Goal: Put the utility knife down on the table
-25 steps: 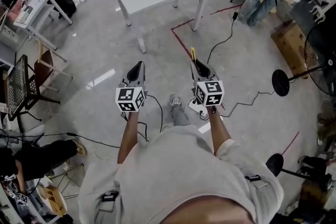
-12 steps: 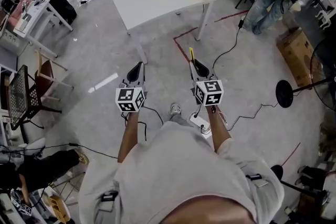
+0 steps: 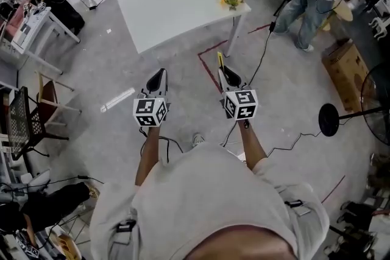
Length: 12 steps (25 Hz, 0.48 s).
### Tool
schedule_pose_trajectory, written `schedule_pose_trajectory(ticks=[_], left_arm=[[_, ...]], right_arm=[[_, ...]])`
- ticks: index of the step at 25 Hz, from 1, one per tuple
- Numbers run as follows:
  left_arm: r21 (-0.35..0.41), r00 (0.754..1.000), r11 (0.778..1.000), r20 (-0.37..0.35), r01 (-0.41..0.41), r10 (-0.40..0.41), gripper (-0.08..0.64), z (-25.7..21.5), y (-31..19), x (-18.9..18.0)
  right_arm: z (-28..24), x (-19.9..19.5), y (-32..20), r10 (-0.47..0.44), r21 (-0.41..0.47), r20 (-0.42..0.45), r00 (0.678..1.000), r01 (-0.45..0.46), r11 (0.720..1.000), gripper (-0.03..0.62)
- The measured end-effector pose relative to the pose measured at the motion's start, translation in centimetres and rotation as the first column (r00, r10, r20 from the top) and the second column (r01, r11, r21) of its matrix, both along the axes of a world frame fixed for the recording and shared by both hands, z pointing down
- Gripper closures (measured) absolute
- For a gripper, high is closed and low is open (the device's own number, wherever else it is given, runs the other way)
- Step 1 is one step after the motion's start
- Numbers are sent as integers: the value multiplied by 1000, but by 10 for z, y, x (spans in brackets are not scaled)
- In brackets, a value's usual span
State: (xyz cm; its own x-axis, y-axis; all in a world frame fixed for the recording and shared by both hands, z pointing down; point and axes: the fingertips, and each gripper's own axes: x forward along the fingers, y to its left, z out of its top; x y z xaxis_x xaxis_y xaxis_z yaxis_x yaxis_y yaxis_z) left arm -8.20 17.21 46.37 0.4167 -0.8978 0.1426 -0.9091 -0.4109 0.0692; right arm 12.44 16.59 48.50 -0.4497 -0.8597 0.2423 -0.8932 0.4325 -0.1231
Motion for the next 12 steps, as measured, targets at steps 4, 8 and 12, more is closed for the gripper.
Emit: schedule_pose_trajectory(ticks=[4, 8, 12], left_arm=[[-11, 1000, 1000, 3, 1, -1, 538, 5, -22, 8], [-24, 1000, 1000, 5, 10, -10, 538, 8, -38, 8], [-45, 1000, 999, 5, 12, -12, 538, 18, -50, 10]], right_arm=[[5, 8, -24, -5, -6, 6, 1000, 5, 1000, 523], [10, 8, -41, -13, -21, 7, 1000, 13, 1000, 523], [20, 8, -54, -17, -40, 7, 1000, 17, 999, 523]])
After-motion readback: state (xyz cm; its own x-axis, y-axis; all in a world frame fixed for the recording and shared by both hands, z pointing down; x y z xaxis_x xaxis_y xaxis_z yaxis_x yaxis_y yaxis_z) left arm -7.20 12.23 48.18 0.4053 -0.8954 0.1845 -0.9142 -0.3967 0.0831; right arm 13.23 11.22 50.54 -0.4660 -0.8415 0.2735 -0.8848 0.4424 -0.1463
